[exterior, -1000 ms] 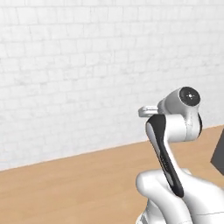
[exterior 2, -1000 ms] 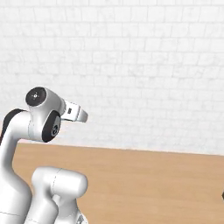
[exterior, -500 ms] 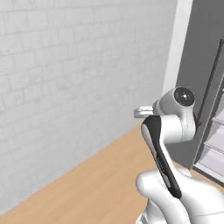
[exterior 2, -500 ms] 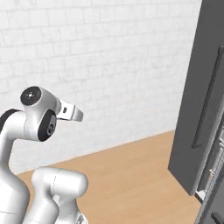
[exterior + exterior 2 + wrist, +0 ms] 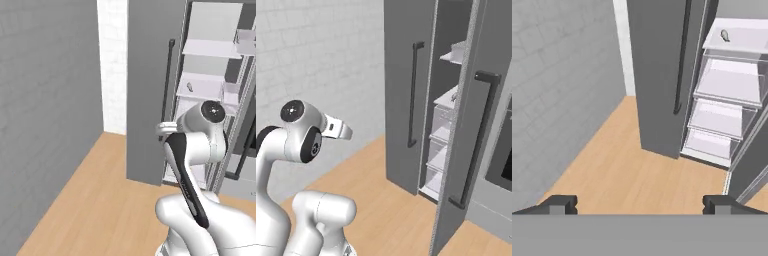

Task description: Place one bell pepper and one fish in each tupperware on the nearby counter, to pack two identical lunches.

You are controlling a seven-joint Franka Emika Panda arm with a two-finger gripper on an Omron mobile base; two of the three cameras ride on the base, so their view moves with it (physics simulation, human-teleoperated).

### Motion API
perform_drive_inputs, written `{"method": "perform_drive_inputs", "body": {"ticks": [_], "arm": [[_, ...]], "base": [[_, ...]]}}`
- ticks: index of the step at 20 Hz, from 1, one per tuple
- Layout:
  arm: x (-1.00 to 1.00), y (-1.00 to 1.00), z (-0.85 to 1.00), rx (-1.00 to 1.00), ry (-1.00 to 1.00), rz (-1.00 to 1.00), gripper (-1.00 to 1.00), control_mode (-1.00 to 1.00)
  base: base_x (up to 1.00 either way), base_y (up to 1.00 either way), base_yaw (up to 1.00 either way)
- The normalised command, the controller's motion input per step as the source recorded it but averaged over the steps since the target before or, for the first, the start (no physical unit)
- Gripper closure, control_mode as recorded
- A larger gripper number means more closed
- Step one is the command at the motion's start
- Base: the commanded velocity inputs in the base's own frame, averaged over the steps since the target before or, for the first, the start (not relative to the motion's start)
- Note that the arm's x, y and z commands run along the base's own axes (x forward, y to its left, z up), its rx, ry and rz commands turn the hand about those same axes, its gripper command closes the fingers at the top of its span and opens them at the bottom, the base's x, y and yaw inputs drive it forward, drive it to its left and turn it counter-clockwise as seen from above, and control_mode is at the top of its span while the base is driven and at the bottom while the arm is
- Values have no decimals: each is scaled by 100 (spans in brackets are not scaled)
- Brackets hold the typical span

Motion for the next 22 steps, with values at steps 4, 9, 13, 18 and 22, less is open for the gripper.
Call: {"method": "perform_drive_inputs", "body": {"ticks": [4,9,13,18,22], "arm": [[0,0,0,0,0,0,-100,100],[0,0,0,0,0,0,-100,100],[0,0,0,0,0,0,-100,100],[0,0,0,0,0,0,-100,100],[0,0,0,0,0,0,-100,100]], "base": [[30,14,-8],[100,84,-50],[80,25,-63],[37,-51,-33],[48,-10,-4]]}}
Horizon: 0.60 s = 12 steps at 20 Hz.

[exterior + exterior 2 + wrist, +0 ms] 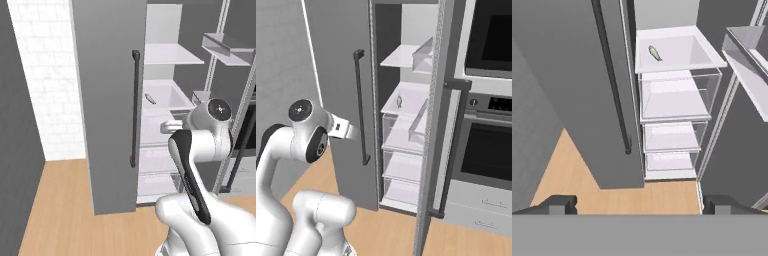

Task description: Place one bell pepper and one fish in each tupperware on the nearby counter, to pack two identical lunches.

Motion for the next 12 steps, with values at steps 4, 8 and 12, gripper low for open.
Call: {"method": "perform_drive_inputs", "body": {"ticks": [4,8,12], "arm": [[0,0,0,0,0,0,-100,100],[0,0,0,0,0,0,-100,100],[0,0,0,0,0,0,-100,100]], "base": [[23,-53,0],[44,-36,-6],[75,-2,0]]}}
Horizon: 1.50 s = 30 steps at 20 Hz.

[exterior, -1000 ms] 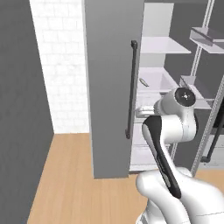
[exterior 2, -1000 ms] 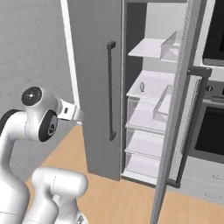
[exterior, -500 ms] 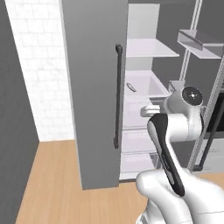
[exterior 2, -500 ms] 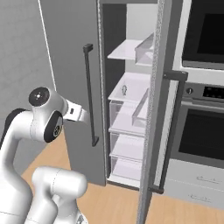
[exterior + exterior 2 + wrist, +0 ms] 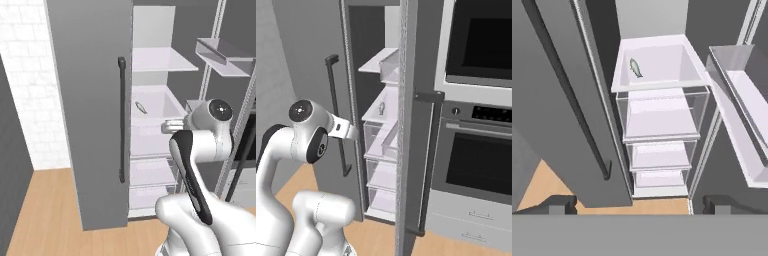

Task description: Place one bell pepper and one fish in each tupperware on the nearby counter, to pack two identical lunches.

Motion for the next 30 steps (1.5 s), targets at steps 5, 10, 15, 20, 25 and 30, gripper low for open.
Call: {"method": "perform_drive_inputs", "body": {"ticks": [5,10,15,20,25,30], "arm": [[0,0,0,0,0,0,-100,100],[0,0,0,0,0,0,-100,100],[0,0,0,0,0,0,-100,100],[0,0,0,0,0,0,-100,100],[28,-9,-9,0,1,2,-100,-100],[99,-16,-16,0,4,7,-100,-100]], "base": [[59,-24,0],[52,-26,0],[35,-38,0],[31,-9,0],[36,-3,0],[0,0,0]]}}
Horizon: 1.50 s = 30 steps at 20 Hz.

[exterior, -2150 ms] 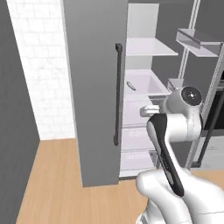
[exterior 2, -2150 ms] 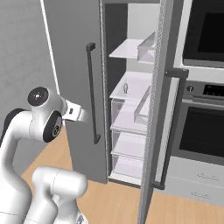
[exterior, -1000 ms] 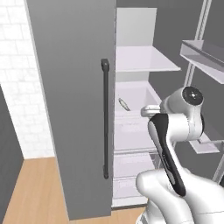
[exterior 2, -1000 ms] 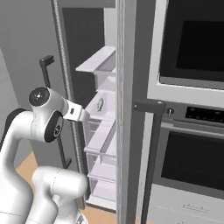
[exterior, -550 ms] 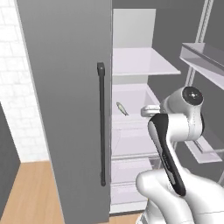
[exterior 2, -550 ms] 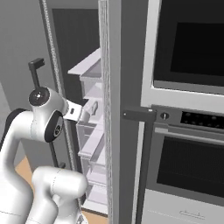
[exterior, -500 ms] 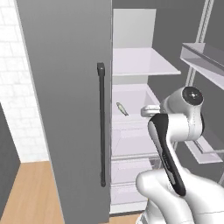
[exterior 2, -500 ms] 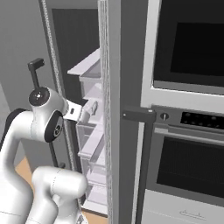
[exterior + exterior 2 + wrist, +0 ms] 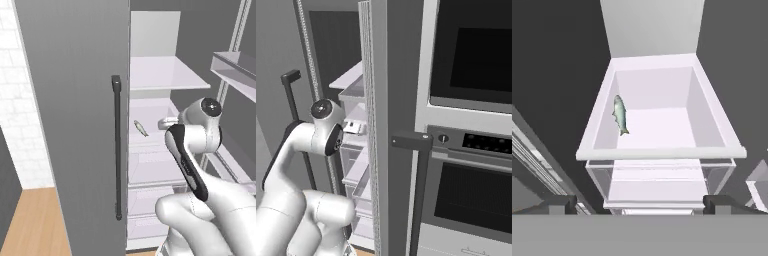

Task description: Place one bell pepper and one fish in each tupperware on the nearby counter, to pack two identical lunches.

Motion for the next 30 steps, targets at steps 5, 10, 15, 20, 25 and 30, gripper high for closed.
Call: {"method": "perform_drive_inputs", "body": {"ticks": [5,10,15,20,25,30], "arm": [[84,0,-24,0,5,10,-100,-100],[62,4,-44,-5,17,14,-100,-100],[18,11,-20,-4,11,3,-100,-100],[39,5,-51,-3,0,0,-100,-100],[76,11,-17,0,0,0,-100,-100],[63,1,-23,0,0,3,-100,-100]], "base": [[0,0,0],[0,0,0],[0,0,0],[0,0,0],[0,0,0],[0,0,0]]}}
